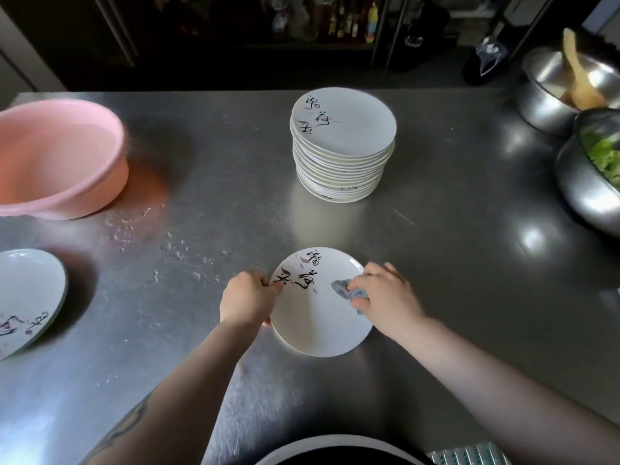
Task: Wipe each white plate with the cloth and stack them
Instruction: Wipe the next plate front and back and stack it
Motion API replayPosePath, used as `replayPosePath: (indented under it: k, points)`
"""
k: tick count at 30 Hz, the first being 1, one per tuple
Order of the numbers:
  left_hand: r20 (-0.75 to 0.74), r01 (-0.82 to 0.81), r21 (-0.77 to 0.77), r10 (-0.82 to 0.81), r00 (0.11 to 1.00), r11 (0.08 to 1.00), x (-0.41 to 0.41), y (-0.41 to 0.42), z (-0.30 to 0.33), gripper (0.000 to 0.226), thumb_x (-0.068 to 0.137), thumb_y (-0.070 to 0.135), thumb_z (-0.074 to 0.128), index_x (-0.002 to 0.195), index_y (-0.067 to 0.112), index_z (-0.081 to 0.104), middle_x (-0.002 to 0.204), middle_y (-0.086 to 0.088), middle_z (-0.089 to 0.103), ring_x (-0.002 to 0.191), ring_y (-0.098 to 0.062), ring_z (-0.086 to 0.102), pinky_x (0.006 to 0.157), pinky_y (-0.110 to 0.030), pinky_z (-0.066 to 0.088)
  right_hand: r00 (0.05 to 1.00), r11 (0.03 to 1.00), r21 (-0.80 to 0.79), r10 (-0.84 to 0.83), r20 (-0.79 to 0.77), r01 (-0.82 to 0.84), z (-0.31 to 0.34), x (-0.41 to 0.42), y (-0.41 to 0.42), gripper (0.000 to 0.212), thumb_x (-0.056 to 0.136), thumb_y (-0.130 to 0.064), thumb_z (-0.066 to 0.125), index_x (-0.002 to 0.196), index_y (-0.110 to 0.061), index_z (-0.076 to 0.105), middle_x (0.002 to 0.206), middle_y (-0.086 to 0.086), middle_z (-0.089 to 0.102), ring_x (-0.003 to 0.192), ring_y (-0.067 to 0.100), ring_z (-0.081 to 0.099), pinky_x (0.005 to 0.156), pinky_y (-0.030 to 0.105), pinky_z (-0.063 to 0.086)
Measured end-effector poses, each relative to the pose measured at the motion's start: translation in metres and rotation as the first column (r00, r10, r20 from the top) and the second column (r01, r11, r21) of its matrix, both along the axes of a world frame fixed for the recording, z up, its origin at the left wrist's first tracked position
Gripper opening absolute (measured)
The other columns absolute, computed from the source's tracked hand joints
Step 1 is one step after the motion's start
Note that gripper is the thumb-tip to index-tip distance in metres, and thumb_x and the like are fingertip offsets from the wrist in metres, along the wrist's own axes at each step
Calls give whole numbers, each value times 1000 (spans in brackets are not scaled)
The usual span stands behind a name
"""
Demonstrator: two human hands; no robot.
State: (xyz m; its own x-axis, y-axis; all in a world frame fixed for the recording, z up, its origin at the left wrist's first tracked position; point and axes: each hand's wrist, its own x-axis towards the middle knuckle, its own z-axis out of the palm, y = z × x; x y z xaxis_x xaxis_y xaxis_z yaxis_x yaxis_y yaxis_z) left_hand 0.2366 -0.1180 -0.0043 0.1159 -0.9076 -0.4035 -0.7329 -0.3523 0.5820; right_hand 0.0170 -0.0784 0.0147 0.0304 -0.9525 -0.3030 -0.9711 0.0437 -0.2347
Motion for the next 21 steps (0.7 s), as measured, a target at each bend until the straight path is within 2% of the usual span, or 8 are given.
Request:
replayPosePath:
  k: [2,7,11,14,16,18,19,21]
  points:
    - [-9,-10,5,10,1000,1000,0,5,0,27,82,26,65,62,11,54,48,-9,64,46,-25,66,65,-35,58,1000,999,36,7,14,-8,2,6,19,32,87,-31,58,119,-31,62,116,-4,53,110,20,42,83,27,38]
    - [-28,-38,18,38,999,999,0,9,-3,30,81,27,65,59,10,54,44,-8,63,43,-23,64,63,-32,58,982,998,54,29,187,-40,-1,48,40,29,84,-36,64,113,-33,67,109,2,55,106,24,50,83,26,37]
    - [-39,-23,16,24,999,1000,2,11,-4,29,82,25,64,59,11,53,46,-8,64,44,-22,65,57,-27,54,965,997,62,24,260,-42,-6,68,34,27,82,-36,69,109,-33,69,105,0,56,99,21,53,72,25,33]
    - [-40,78,51,-76,996,996,11,13,1,23,88,28,64,71,12,60,53,-3,68,54,-21,69,58,-30,54,864,992,81,-127,488,100,-2,44,35,21,77,-27,75,98,-29,74,96,0,62,89,17,58,75,26,44]
    - [61,113,-89,-108,992,990,22,24,6,16,87,34,68,81,20,64,61,9,68,65,-18,67,65,-31,53,725,963,54,-236,647,266,7,17,40,18,77,-18,75,89,-32,74,88,0,66,82,16,62,76,29,46]
    - [74,142,-395,-123,990,908,26,47,11,8,85,30,73,83,26,66,72,15,65,69,-6,62,63,-28,51,645,910,-4,-291,707,415,15,-9,48,24,77,-11,73,82,-35,73,84,-5,70,81,16,65,75,34,49]
    - [29,182,-508,-194,981,842,24,60,12,5,84,26,73,82,26,68,76,16,65,69,0,60,62,-27,51,620,888,-19,-305,723,459,18,-17,52,26,77,-9,73,81,-35,73,82,-6,72,81,17,67,75,36,51]
    - [-31,320,-571,-409,912,756,16,80,8,1,83,24,71,83,24,72,85,16,68,74,2,63,65,-25,52,571,859,-6,-336,749,513,18,-23,59,29,78,-7,73,81,-35,73,81,-8,73,79,15,68,77,39,53]
